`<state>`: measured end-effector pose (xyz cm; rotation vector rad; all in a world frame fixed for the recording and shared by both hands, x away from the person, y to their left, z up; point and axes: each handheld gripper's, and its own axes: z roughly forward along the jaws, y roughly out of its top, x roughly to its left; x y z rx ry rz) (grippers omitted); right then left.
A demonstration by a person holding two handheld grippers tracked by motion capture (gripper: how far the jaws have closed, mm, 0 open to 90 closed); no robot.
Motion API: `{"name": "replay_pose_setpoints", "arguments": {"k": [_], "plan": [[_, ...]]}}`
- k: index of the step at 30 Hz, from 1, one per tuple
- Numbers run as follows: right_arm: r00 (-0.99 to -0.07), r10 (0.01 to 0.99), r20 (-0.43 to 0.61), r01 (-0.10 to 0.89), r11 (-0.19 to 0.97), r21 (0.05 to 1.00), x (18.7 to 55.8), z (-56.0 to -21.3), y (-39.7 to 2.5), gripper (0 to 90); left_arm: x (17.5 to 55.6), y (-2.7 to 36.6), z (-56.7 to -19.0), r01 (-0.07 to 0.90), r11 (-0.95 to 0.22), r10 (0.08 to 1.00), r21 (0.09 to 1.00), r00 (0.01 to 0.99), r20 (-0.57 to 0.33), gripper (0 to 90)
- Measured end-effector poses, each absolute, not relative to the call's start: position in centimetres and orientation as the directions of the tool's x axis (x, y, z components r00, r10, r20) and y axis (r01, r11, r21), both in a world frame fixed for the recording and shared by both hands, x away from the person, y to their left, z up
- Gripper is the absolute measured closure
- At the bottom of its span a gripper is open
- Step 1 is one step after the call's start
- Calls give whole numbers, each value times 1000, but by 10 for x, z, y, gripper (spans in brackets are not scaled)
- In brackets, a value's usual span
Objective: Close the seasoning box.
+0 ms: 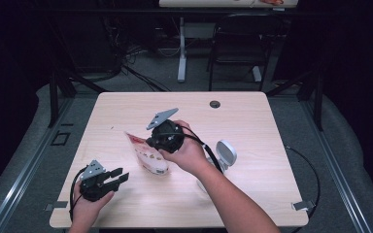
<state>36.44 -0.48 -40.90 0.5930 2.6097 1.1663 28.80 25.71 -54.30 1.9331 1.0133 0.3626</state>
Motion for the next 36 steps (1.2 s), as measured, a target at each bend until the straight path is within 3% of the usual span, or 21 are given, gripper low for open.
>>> {"name": "replay_pose_setpoints", "arguments": {"k": [36], "plan": [[-948, 317, -15, 206, 651, 731, 325, -405, -46, 900, 282, 224, -542, 456, -357, 701, 815, 707, -89, 579]]}}
